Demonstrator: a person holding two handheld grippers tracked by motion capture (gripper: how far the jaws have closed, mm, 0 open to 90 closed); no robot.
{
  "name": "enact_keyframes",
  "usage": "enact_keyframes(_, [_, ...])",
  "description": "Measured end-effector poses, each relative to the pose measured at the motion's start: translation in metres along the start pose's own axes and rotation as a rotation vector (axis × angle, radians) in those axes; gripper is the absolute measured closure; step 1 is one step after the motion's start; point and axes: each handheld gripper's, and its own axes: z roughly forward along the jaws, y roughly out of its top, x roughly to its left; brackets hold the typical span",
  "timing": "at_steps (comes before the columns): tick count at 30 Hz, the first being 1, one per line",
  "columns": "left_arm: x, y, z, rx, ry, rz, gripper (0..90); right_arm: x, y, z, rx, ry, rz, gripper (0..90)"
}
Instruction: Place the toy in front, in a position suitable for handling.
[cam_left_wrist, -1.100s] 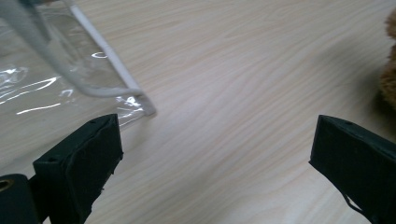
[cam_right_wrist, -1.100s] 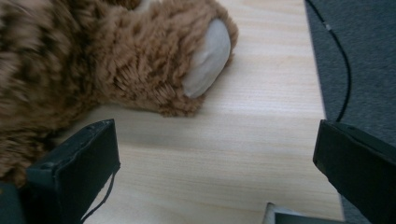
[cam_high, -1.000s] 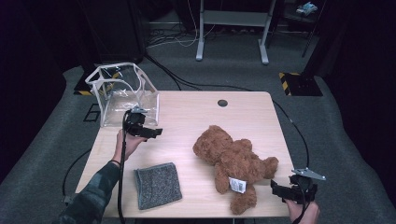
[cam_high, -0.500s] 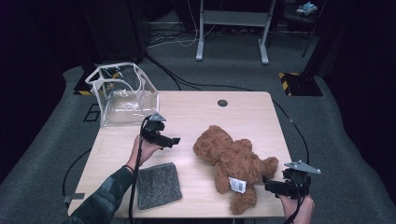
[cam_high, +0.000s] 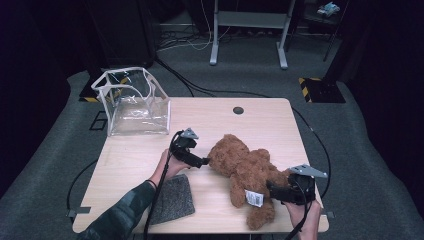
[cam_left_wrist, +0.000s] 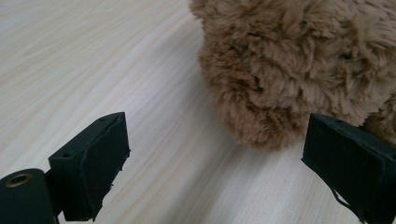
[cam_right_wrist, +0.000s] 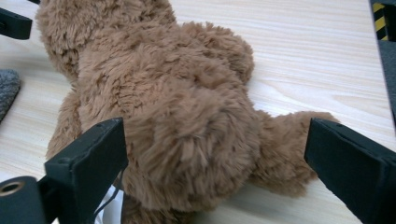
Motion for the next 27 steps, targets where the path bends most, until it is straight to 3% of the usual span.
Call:
enact_keyframes(4, [-0.006, 0.003, 0.008, 0.017, -0.03, 0.029, 8.6, 0.004, 0.002, 0.006, 0.009, 0.012, 0.0, 7.7])
enact_keyframes(6, [-0.007, 0.004, 0.012, 0.022, -0.039, 0.04, 12.1, 0.006, 0.003, 0.01, 0.016, 0.011, -0.012, 13.0])
enact_keyframes(10, [-0.008, 0.003, 0.016, 0.022, -0.058, 0.034, 21.1, 0.006, 0.003, 0.013, 0.024, 0.015, -0.008, 18.4])
enact_keyframes(17, [-0.008, 0.003, 0.02, 0.005, -0.086, 0.044, 26.1, 0.005, 0.002, 0.017, 0.03, 0.034, 0.008, 32.4])
enact_keyframes(21, [-0.01, 0.003, 0.02, -0.001, -0.106, 0.043, 33.3, 0.007, 0.003, 0.018, 0.035, 0.034, 0.007, 39.3])
enact_keyframes(23, [-0.011, 0.003, 0.021, -0.007, -0.113, 0.042, 41.4, 0.007, 0.003, 0.019, 0.041, 0.036, 0.008, 43.0])
enact_keyframes(27, [-0.013, 0.002, 0.021, -0.009, -0.11, 0.058, 45.7, 0.008, 0.003, 0.021, 0.046, 0.035, 0.003, 51.3])
